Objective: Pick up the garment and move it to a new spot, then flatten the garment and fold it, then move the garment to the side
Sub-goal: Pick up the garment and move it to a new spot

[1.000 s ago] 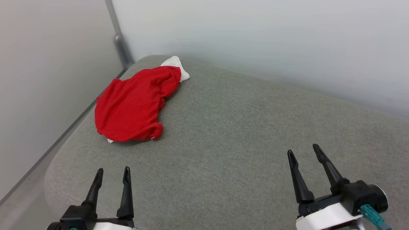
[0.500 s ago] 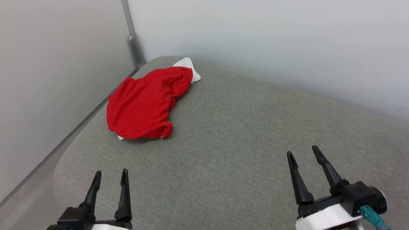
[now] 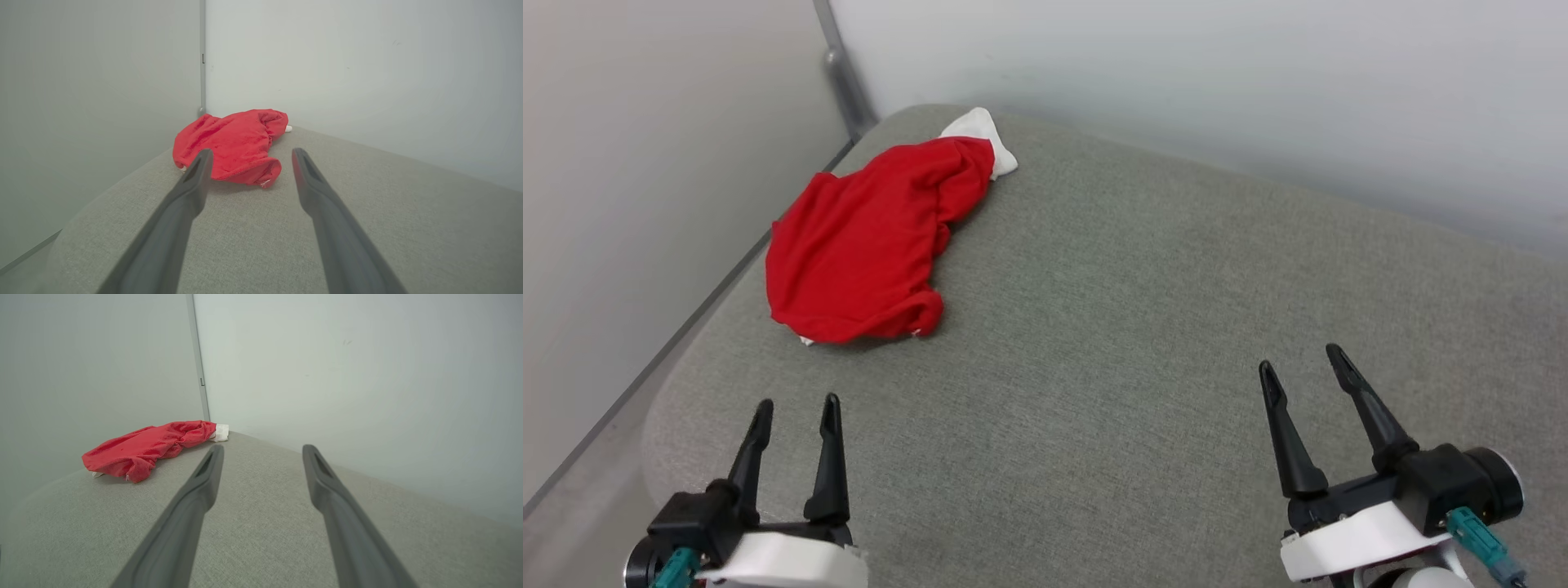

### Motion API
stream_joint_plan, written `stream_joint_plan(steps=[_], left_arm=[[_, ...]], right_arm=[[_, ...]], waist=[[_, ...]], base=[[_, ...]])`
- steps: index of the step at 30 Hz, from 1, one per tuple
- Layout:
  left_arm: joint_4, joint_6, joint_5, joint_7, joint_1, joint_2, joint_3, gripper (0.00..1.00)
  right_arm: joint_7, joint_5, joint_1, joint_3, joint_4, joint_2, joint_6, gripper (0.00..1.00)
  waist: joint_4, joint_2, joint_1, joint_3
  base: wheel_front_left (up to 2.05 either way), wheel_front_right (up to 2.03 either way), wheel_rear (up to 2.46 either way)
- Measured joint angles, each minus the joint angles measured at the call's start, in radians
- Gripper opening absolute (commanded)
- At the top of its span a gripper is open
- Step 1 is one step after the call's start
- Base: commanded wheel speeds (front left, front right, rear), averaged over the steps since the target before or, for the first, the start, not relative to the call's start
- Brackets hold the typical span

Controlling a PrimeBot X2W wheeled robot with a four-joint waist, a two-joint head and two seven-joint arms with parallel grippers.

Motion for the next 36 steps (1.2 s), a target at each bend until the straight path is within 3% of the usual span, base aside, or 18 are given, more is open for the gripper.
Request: stream_joint_plan(steps=[4, 6, 12, 16, 17, 18, 23, 26, 29, 36], left_arm=[[0.035, -0.017, 0.004, 0.0, -0.092, 0.007, 0.003, 1.0], [0.044, -0.021, 0.005, 0.0, -0.157, 0.04, 0.002, 1.0], [0.155, -0.023, -0.09, 0.0, -0.382, 0.219, -0.043, 1.0], [0.246, -0.023, -0.284, 0.122, -0.555, 0.348, -0.078, 1.0], [0.246, -0.023, -0.284, 0.122, -0.555, 0.348, -0.078, 1.0], [0.273, -0.023, -0.352, 0.216, -0.629, 0.432, -0.102, 1.0], [0.372, -0.023, -0.558, 0.526, -0.76, 0.576, -0.131, 1.0], [0.442, -0.023, -0.693, 0.726, -0.822, 0.611, -0.121, 1.0], [0.501, -0.023, -0.754, 0.876, -0.861, 0.654, -0.118, 1.0], [0.581, -0.013, -0.809, 1.024, -0.894, 0.693, -0.117, 1.0]], right_arm=[[0.0, -0.042, -0.033, -0.004, -0.019, 0.0, 0.0, 1.0], [0.0, -0.061, -0.048, -0.007, -0.03, 0.001, 0.0, 1.0], [0.0, -0.104, -0.102, -0.024, -0.063, 0.001, 0.0, 1.0], [0.0, -0.126, -0.123, -0.028, -0.086, 0.001, 0.0, 1.0], [0.0, -0.126, -0.123, -0.028, -0.086, 0.001, 0.0, 1.0], [0.0, -0.139, -0.132, -0.027, -0.097, 0.001, 0.0, 1.0], [0.0, -0.148, -0.154, -0.019, -0.119, 0.001, 0.0, 1.0], [0.0, -0.153, -0.158, -0.016, -0.125, 0.001, 0.0, 1.0], [0.0, -0.155, -0.168, -0.008, -0.128, 0.001, 0.0, 1.0], [-0.001, -0.158, -0.179, 0.007, -0.143, 0.002, 0.0, 1.0]], waist=[[-0.024, 0.0, 0.0001, 0.067], [-0.037, 0.0, 0.0, 0.107], [-0.084, 0.0, 0.0002, 0.232], [-0.12, 0.0, 0.0002, 0.31], [-0.12, 0.0, 0.0002, 0.31], [-0.138, 0.0, 0.0002, 0.347], [-0.185, 0.0, 0.0003, 0.432], [-0.214, 0.0, 0.0003, 0.476], [-0.241, 0.0, 0.0002, 0.512], [-0.292, 0.0, 0.0002, 0.576]], base=[[0.0, 0.0, 0.0], [0.0, 0.0, 0.0], [0.0, 0.0, 0.0], [0.0, 0.0, 0.0], [0.0, 0.0, 0.0], [0.0, 0.0, 0.0], [0.0, 0.0, 0.0], [0.0, 0.0, 0.0], [0.0, 0.0, 0.0], [0.0, 0.0, 0.0]])
